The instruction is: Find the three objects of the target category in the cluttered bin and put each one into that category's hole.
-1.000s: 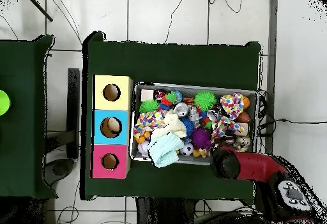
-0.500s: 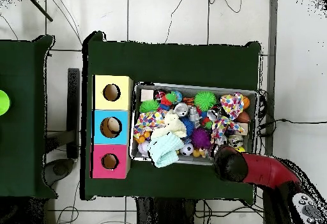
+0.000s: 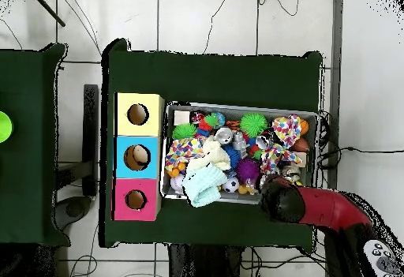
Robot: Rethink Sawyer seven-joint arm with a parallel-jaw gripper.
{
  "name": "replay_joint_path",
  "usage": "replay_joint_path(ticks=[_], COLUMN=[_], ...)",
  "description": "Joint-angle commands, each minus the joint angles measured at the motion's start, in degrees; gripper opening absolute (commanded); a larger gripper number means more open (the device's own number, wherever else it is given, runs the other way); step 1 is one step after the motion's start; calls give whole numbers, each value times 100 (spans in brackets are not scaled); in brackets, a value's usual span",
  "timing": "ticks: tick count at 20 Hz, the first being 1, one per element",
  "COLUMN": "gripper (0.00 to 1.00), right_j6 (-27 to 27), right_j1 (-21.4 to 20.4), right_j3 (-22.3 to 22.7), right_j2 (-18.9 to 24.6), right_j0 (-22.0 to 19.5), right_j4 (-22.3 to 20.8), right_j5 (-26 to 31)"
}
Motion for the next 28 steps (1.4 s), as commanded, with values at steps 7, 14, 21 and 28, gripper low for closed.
replay_joint_path(ticks=[7,14,21,28], gripper=[0,0,0,0], right_j6=[-386,-414,-324,82], right_j1=[-408,-850,-1160,-1415], right_j3=[392,608,678,726], right_j2=[865,1010,1026,882], right_j0=[-121,-133,3,450], right_j4=[136,462,694,847], right_j5=[473,926,1213,1354])
